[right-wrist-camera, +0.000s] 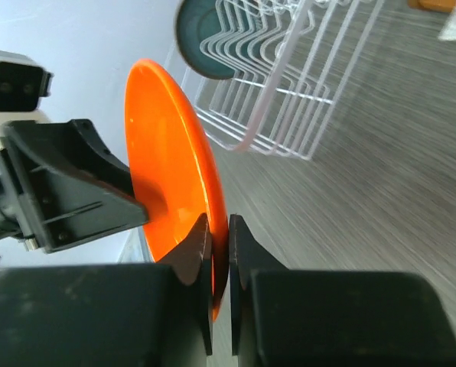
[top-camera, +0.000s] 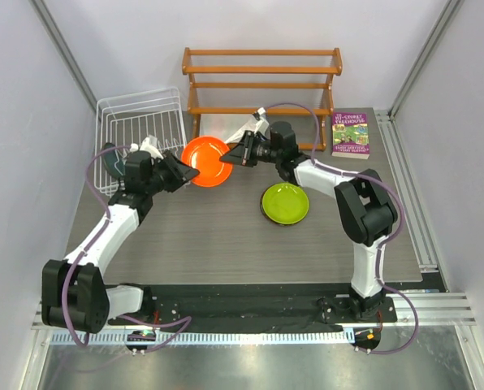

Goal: Unload the plates from the dish rack

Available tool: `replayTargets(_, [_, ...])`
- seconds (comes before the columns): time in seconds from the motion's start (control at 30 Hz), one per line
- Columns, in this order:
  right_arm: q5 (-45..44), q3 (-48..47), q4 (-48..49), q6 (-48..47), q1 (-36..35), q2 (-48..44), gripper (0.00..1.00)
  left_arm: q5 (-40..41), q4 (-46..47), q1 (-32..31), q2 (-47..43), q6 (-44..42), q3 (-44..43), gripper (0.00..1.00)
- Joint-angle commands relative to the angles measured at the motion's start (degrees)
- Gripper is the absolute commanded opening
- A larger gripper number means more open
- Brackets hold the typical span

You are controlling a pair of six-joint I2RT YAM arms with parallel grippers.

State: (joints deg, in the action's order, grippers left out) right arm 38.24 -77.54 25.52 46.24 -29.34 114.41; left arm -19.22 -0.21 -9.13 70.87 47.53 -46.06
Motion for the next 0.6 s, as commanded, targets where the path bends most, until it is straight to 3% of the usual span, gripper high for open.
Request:
replayTargets(0.0, [-3.16, 2.02, -6.44, -6.33, 1.13, -6.46, 0.04, 0.31, 3.29, -0.63, -1.70, -0.94, -1.13, 0.66])
replayTargets(0.03, [-5.08, 3.08, -7.32, -6.60, 2.17, -7.61, 0.03, 1.20, 1.37, -0.63, -1.88, -2.08, -1.48, 0.84])
replayTargets(0.1, [-7.55, 6.15, -11.09, -8.61, 3.41, -11.73, 0.02, 4.26, -0.49, -0.63, -2.40, -3.84, -2.79, 0.99])
replayTargets(0.3, [-20.47, 15.63, -26.90, -16.78, 10.44, -24.92, 0.02, 18.68, -12.17, -0.63, -5.39, -12.54, -7.63, 0.99])
replayTargets(0.33, [-22.05, 16.97, -28.66, -17.58, 11.49, -28.33, 0.03, 26.27, -13.14, -0.63, -6.26, -13.24, -8.94, 0.99])
replayTargets(0.47, [-26.09, 22.95, -33.32, -21.01, 15.36, -33.89, 0.07, 37.92, -18.86, -0.46, -6.62, -11.85, -12.19, 0.99])
replayTargets(0.57, [-27.33, 25.15, -35.62, -22.68, 16.68, -34.78, 0.08, 38.82, -19.48, -0.45, -6.45, -12.37, -14.13, 1.00])
